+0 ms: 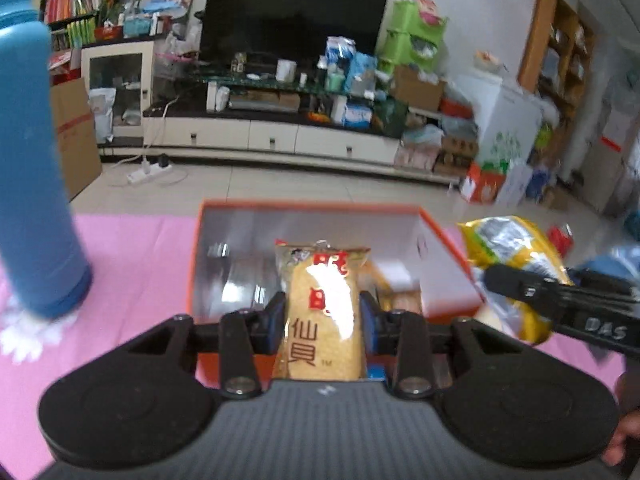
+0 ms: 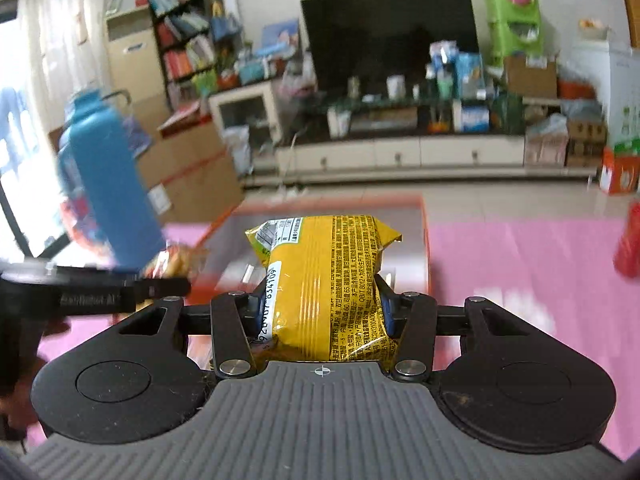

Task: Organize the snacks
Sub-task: 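Lower both snacks into the orange box and open both tools, then move right tool to the red cracker pack while left tool approaches the clear cookie bag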

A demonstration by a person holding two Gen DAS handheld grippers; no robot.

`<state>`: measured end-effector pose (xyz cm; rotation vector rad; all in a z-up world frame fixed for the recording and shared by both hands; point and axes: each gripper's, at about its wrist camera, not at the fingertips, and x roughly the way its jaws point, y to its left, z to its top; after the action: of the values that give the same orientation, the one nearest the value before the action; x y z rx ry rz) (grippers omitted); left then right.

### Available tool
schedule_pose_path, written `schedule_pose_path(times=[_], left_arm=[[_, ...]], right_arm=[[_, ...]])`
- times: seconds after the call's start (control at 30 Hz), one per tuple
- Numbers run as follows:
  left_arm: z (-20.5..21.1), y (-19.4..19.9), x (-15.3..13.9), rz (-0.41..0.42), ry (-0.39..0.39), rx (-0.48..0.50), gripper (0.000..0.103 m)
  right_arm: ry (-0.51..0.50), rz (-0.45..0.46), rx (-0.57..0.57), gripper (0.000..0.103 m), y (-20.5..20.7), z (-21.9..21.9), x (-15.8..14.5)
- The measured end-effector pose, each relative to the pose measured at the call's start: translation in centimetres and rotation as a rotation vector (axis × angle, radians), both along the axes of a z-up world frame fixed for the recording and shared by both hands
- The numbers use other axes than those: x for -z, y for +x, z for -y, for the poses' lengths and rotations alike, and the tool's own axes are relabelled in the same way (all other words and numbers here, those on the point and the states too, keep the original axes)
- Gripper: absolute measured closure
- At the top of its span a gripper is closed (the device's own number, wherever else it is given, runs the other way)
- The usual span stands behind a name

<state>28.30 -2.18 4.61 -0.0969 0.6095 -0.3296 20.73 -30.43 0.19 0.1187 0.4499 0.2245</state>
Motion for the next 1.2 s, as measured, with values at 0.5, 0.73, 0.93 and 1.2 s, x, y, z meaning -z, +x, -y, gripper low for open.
schedule_pose_path(times=[0.5,0.73,0.93,1.2], left_arm=[[1.6,9.6,5.1,-0.054,-0.078,-0.075,0.067],[1.1,7.8,3.2,0.010,-0.093,-0.084,0.045],[-0.6,3.5,0.3,0.027,-0.058,-0.065,0.043],[-2.1,-9.0,4.7,-0.064,0.169,-0.021,0.040]], right_arm=[[-0.010,-0.126,0.075,0.072,14.6,-2.5,6.0],[-0.003,-0.094,0.067,0.062,13.7,-3.0,5.4],[0.001,0.030,0.054,0.038,9.4,-2.8,1.6],[0.053,0.015,0.045,0.028,-0.9,1.4,1.4]])
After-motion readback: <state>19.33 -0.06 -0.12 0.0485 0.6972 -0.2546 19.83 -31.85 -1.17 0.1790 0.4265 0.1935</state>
